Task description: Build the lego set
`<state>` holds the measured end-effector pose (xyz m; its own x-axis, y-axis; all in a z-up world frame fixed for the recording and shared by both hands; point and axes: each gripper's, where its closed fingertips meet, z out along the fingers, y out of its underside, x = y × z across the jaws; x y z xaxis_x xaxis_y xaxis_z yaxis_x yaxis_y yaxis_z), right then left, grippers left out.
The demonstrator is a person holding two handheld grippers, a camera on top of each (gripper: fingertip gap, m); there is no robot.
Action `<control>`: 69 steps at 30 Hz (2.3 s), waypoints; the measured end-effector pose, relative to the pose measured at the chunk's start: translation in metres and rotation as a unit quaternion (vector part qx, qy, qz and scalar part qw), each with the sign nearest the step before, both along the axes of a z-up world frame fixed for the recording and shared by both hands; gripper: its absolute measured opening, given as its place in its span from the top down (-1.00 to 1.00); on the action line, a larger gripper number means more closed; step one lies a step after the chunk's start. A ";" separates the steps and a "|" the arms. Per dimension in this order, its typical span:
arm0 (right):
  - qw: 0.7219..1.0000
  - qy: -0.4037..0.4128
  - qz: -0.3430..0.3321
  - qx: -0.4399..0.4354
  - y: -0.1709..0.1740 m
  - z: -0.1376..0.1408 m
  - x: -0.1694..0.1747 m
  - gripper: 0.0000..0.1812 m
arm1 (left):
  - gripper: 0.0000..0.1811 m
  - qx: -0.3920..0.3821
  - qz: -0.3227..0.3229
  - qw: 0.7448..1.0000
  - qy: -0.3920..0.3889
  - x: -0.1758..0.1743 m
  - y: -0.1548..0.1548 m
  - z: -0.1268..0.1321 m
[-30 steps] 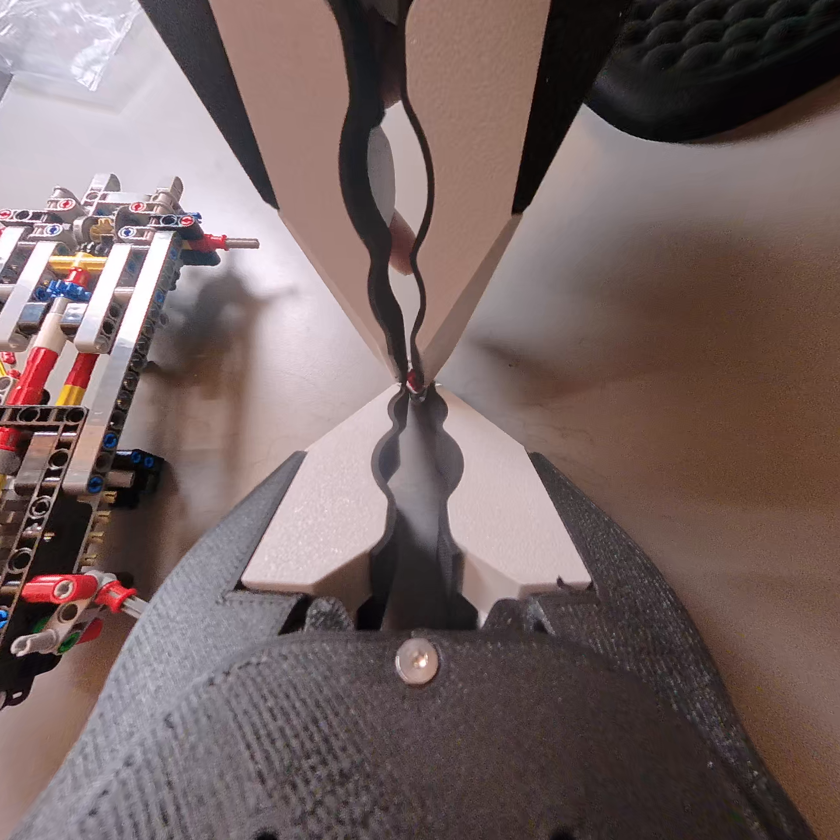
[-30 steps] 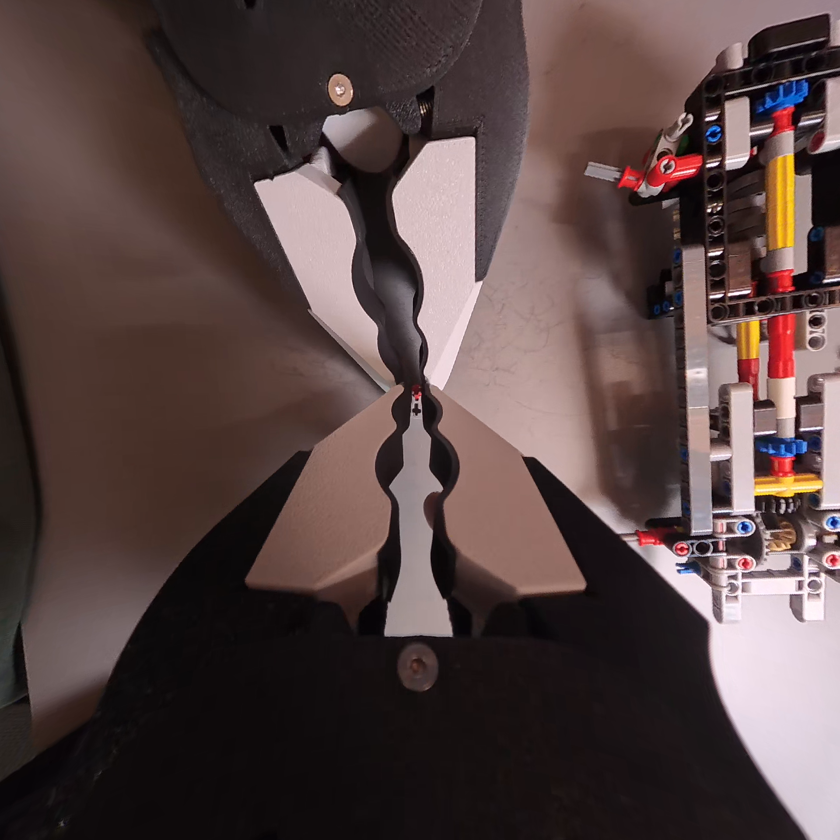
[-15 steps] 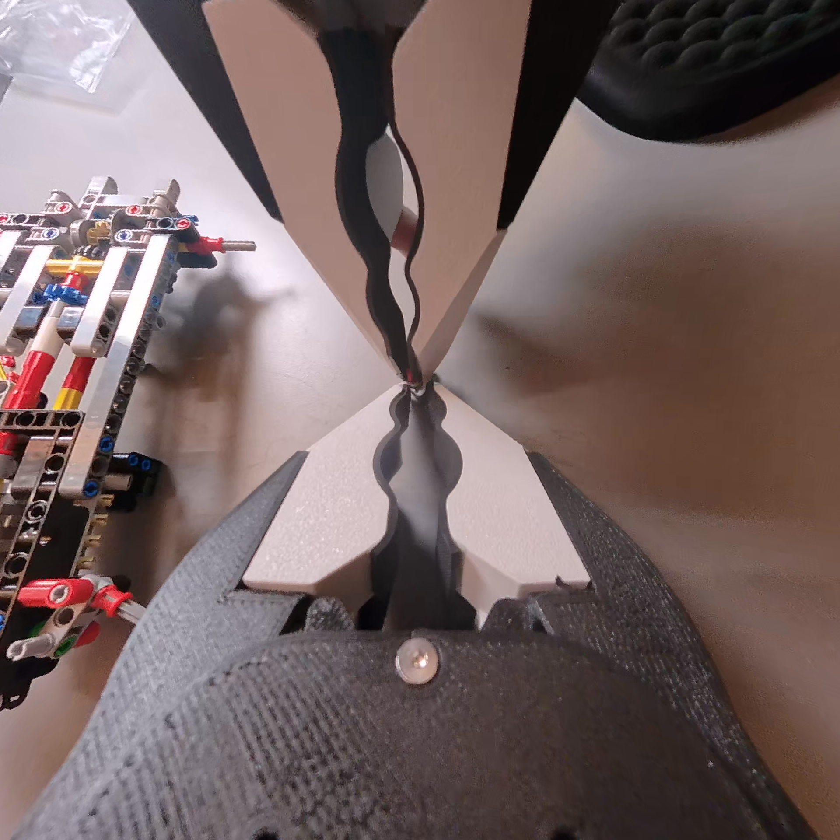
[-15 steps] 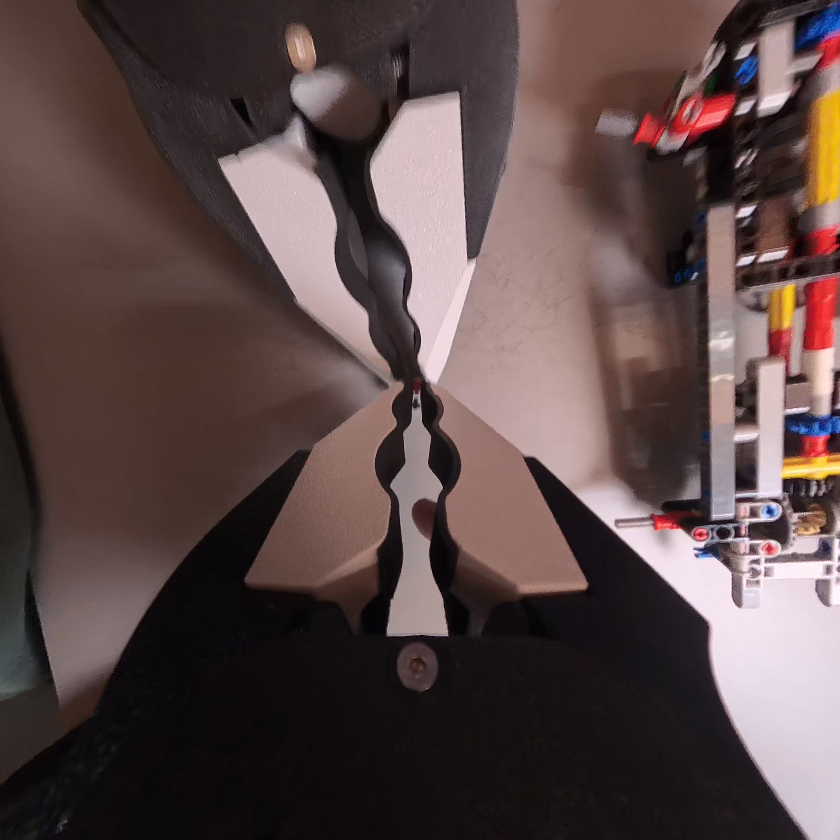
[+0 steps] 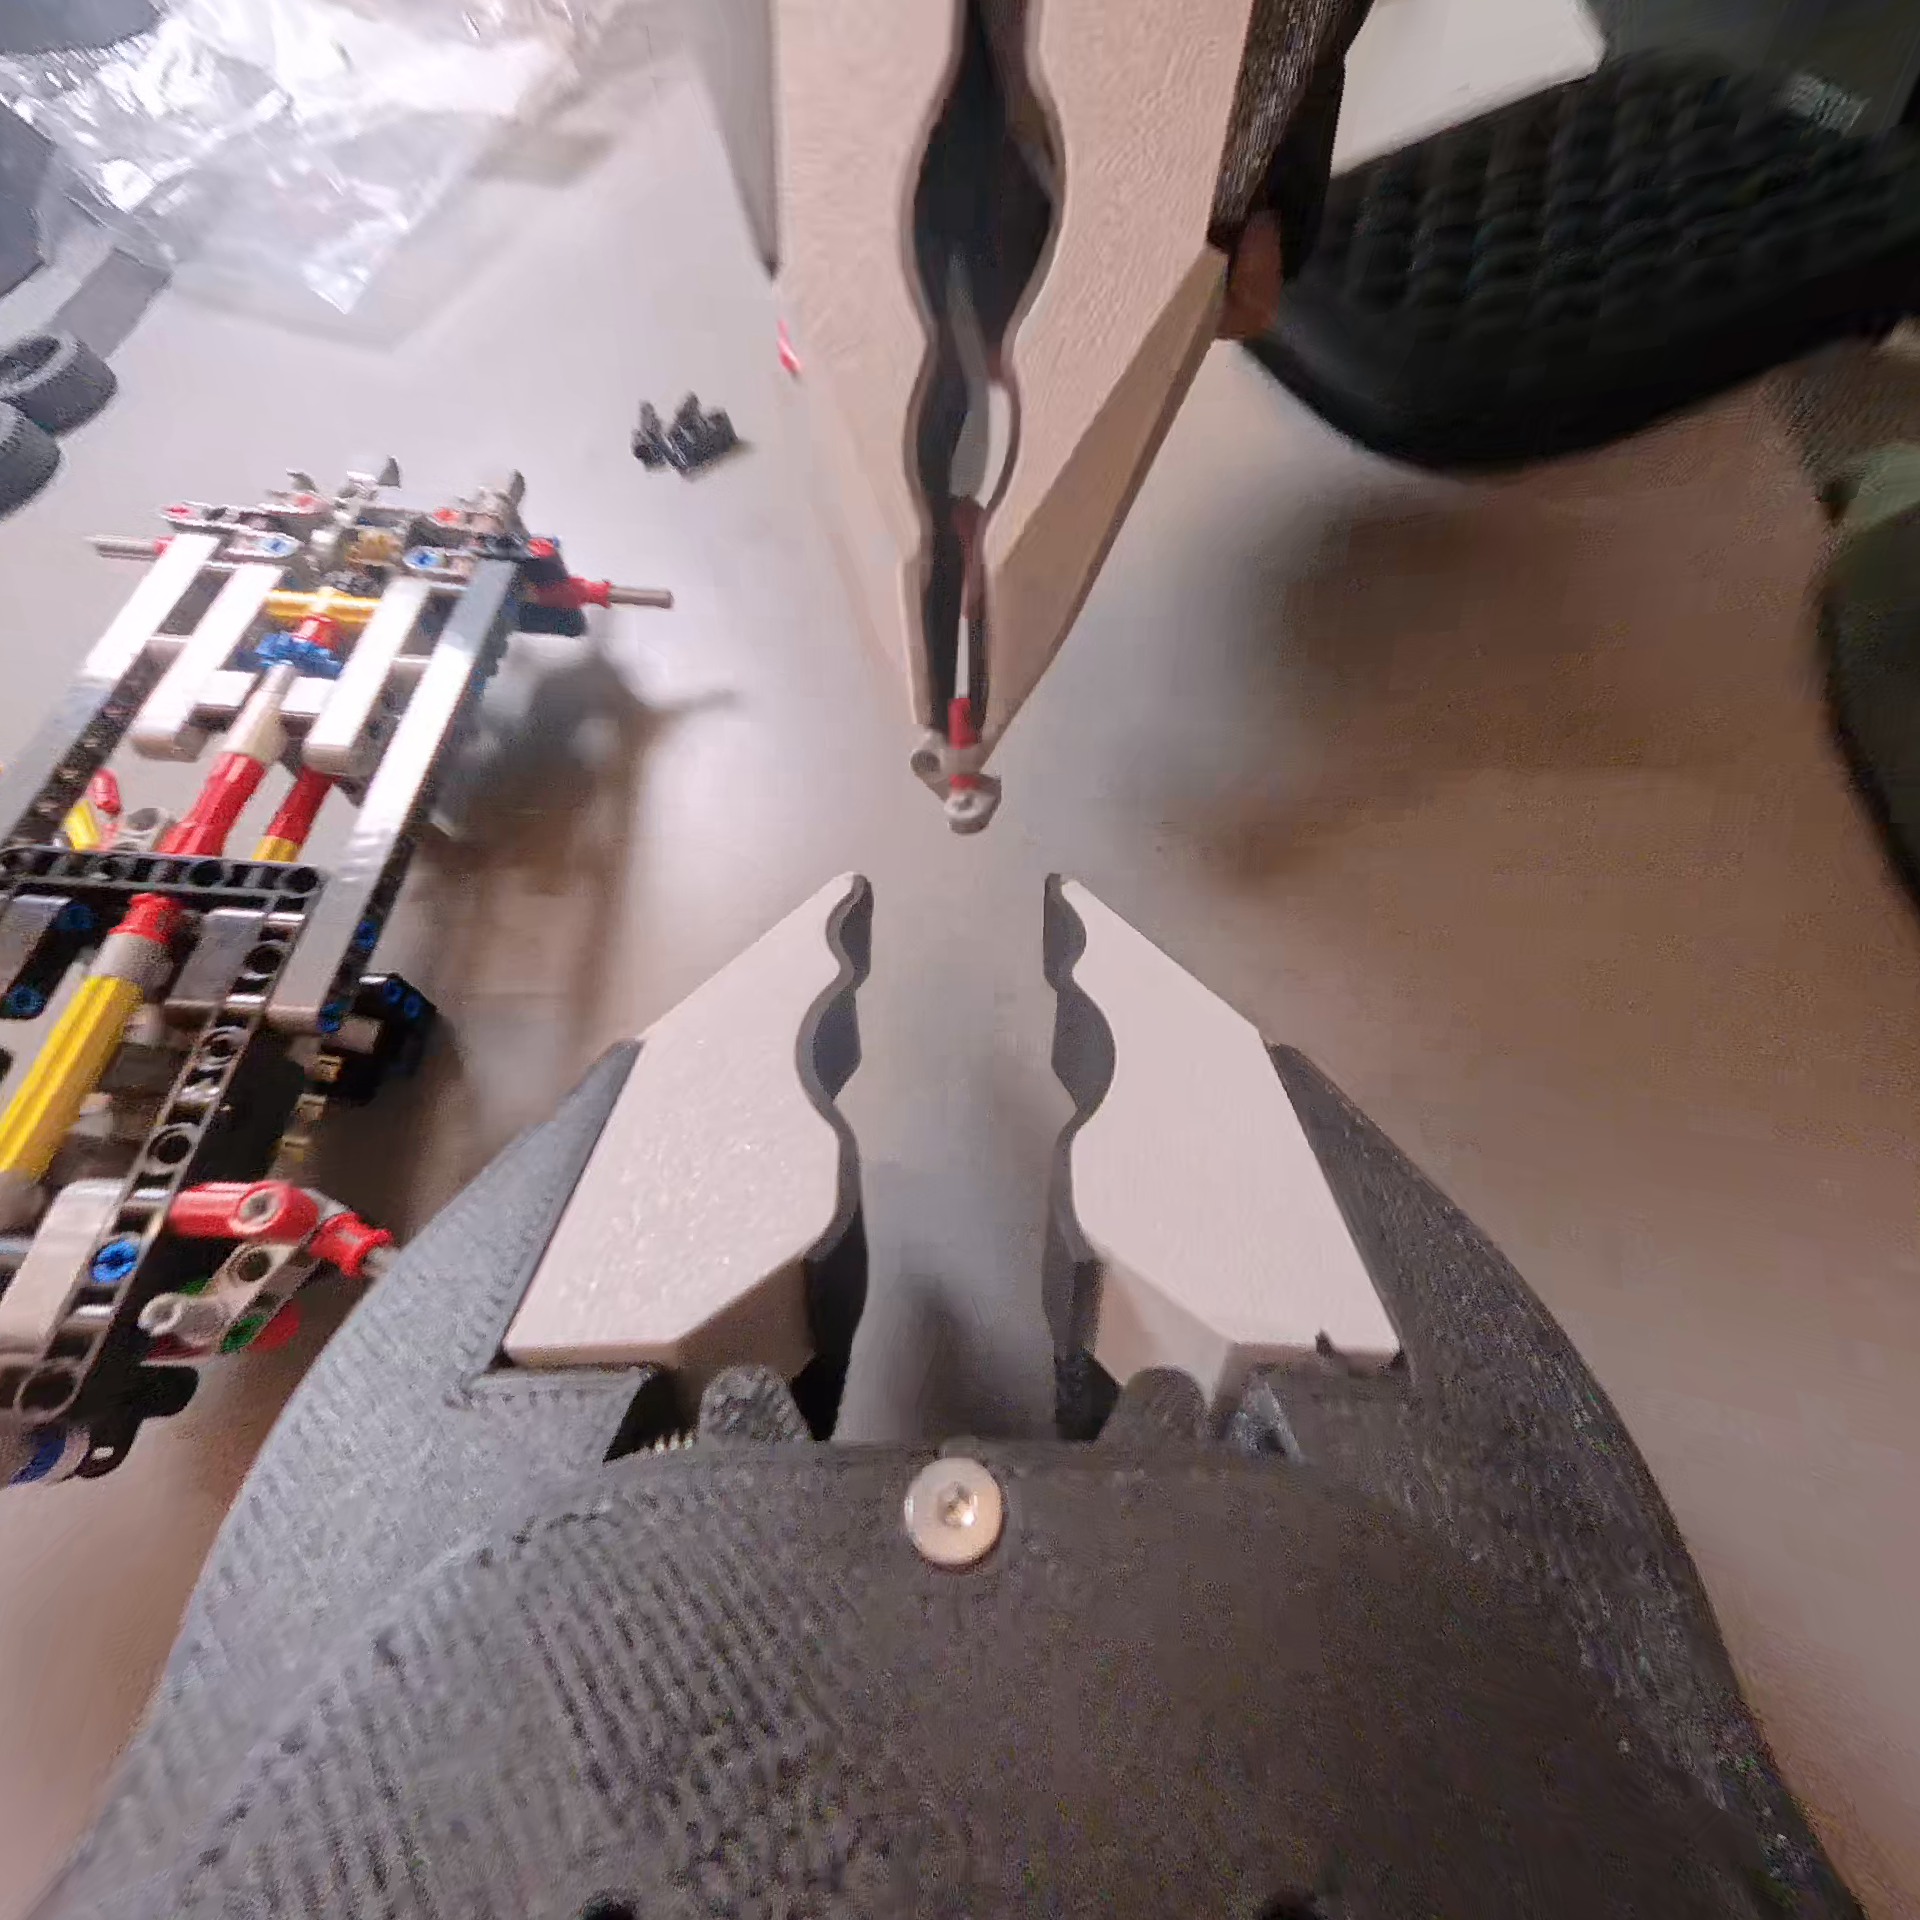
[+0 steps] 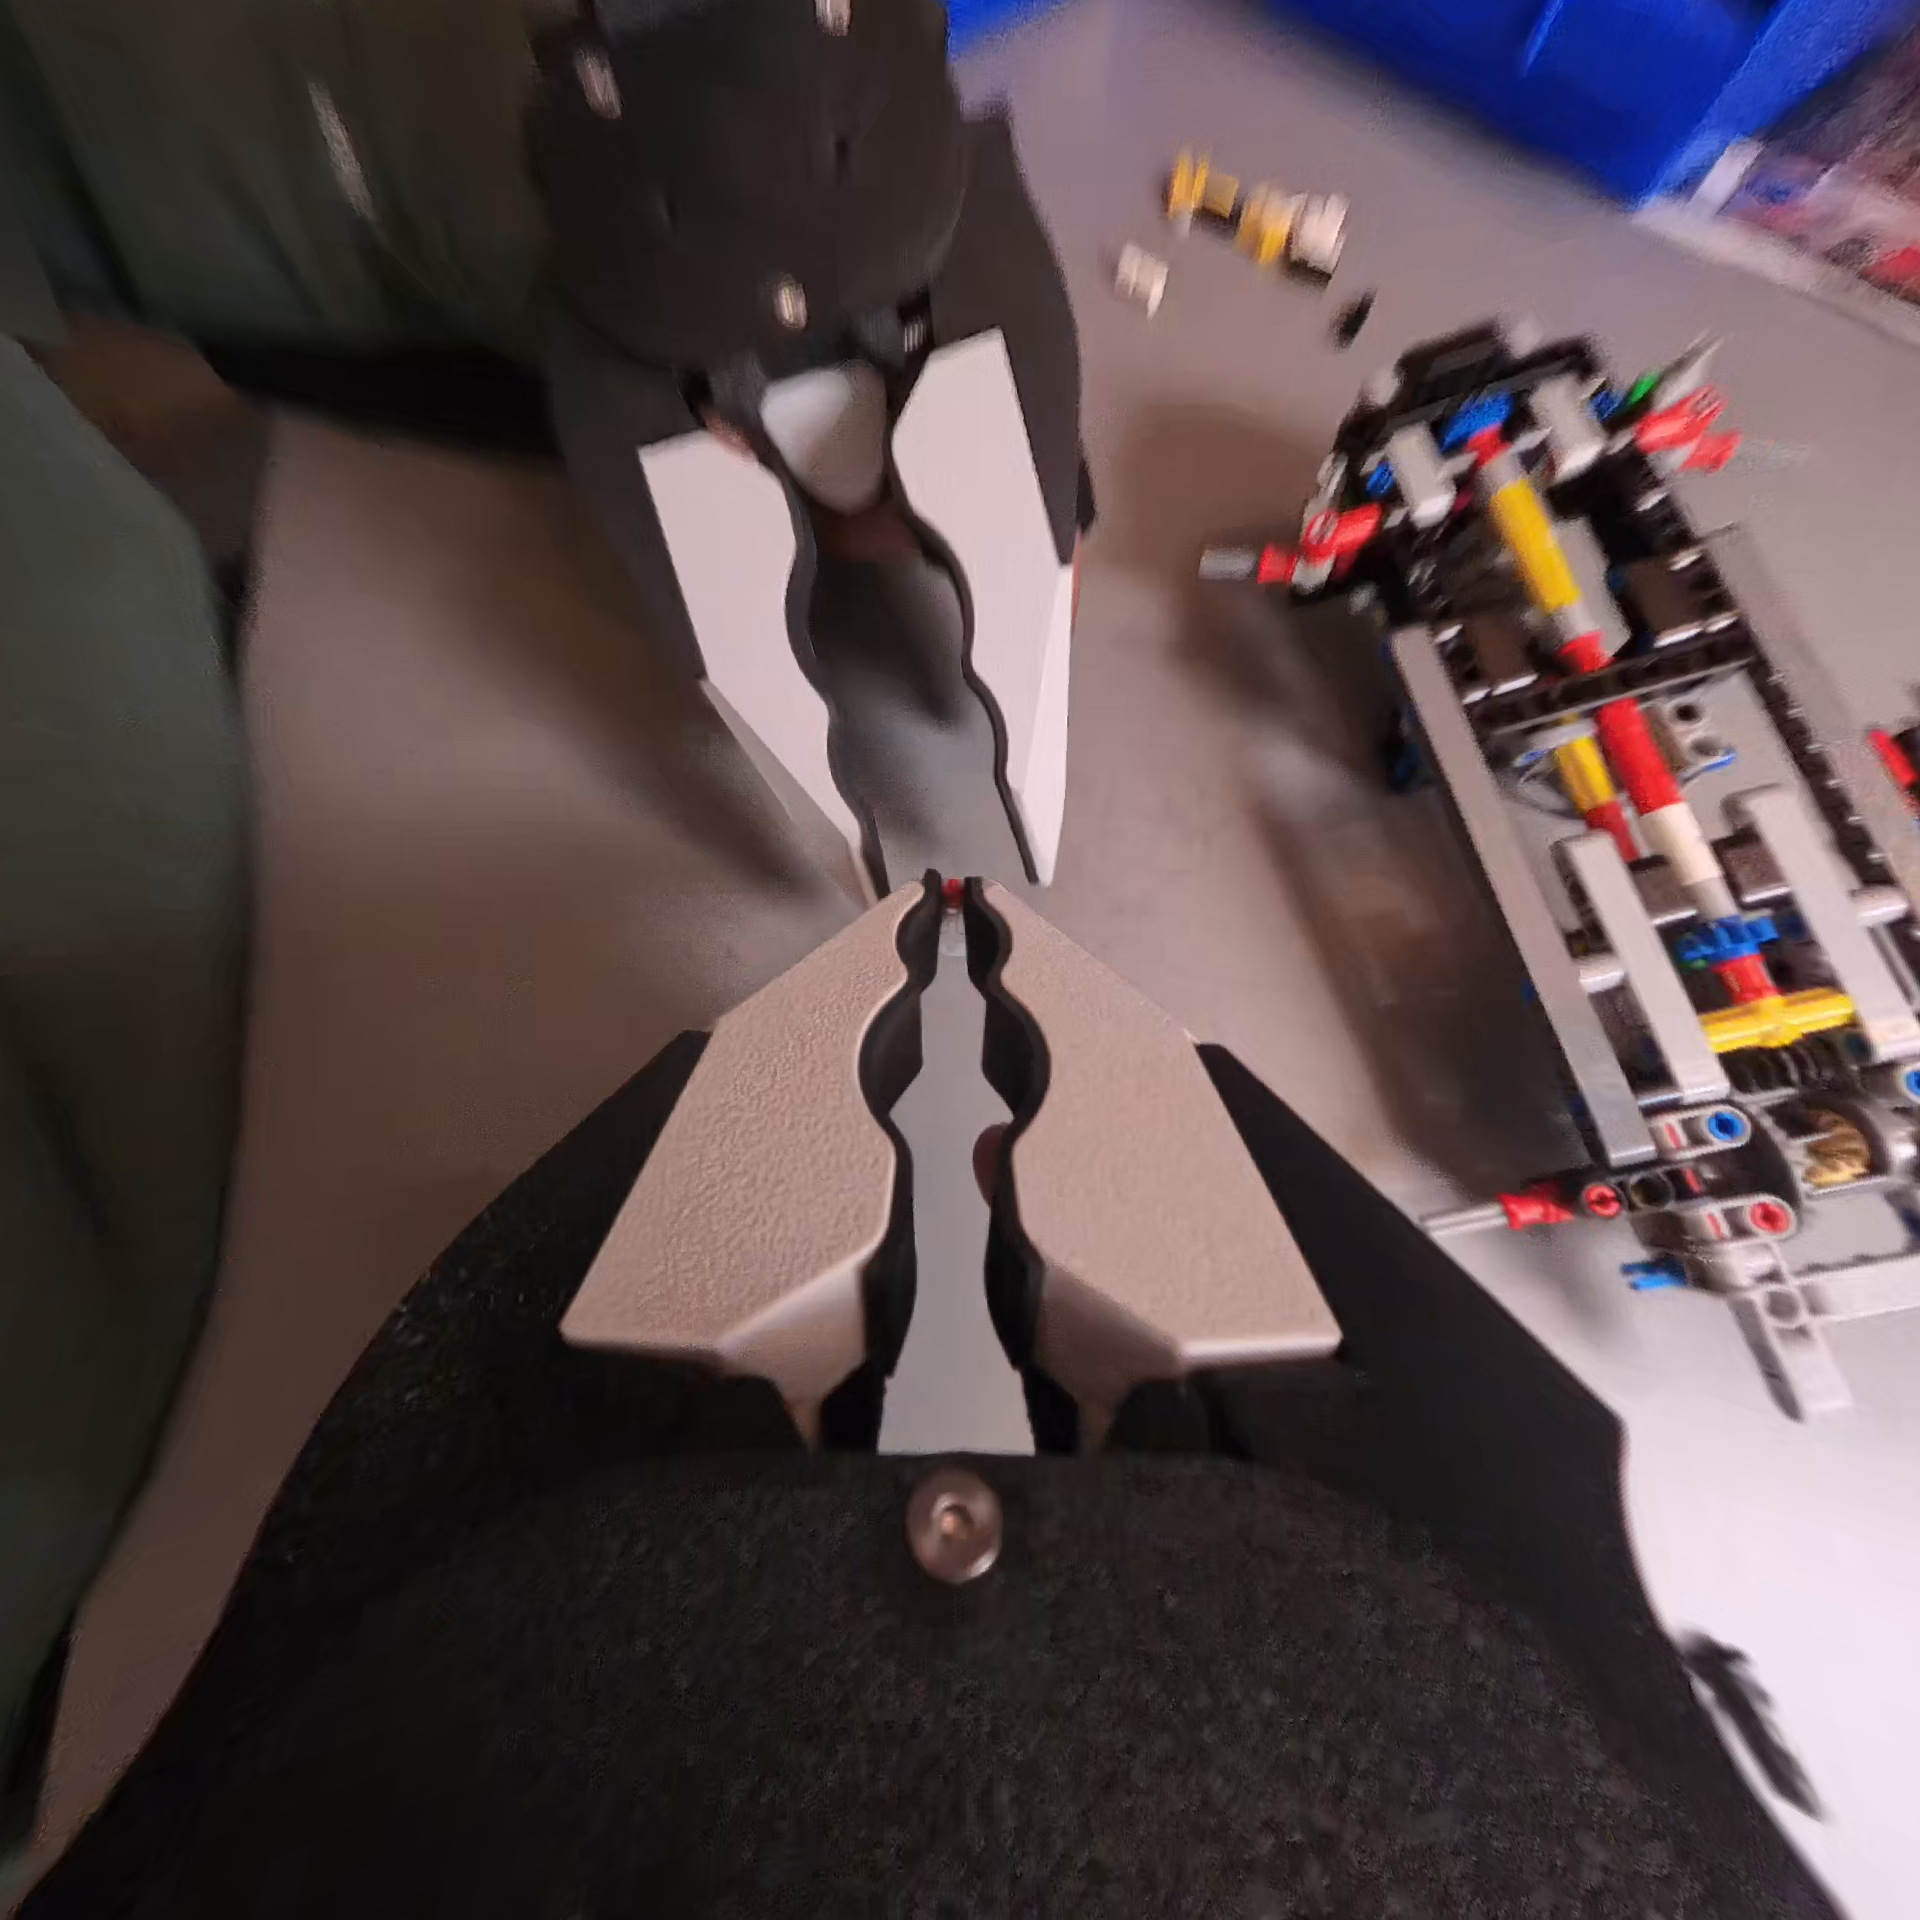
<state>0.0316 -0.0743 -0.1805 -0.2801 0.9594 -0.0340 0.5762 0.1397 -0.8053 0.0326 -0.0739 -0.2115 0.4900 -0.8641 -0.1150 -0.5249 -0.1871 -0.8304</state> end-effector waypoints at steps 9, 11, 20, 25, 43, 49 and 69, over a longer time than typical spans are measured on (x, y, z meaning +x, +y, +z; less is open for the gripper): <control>0.933 0.268 -0.014 -0.238 -0.005 0.074 -0.002 0.99 | 0.78 0.024 -0.017 0.970 -0.241 0.008 -0.008 0.081; 0.921 0.281 0.005 -0.270 -0.010 0.080 -0.002 0.99 | 0.79 0.024 -0.018 0.965 -0.260 0.008 -0.010 0.088; 0.862 0.283 0.118 -0.403 -0.030 0.102 0.006 0.99 | 0.80 -0.028 -0.097 0.930 -0.354 0.018 -0.034 0.109; 0.852 0.270 0.146 -0.424 -0.034 0.099 0.004 0.99 | 0.81 -0.066 -0.121 0.902 -0.409 0.017 -0.040 0.121; 0.927 0.278 0.009 -0.250 0.004 0.077 -0.013 0.87 | 0.82 0.018 0.004 0.959 -0.284 -0.002 -0.007 0.092; 0.932 0.277 0.005 -0.233 0.002 0.074 -0.014 0.87 | 0.82 0.013 0.011 0.957 -0.288 -0.003 -0.005 0.089; 0.952 0.238 -0.033 -0.191 0.002 0.051 -0.026 0.74 | 0.82 0.005 0.063 0.968 -0.243 -0.009 0.009 0.069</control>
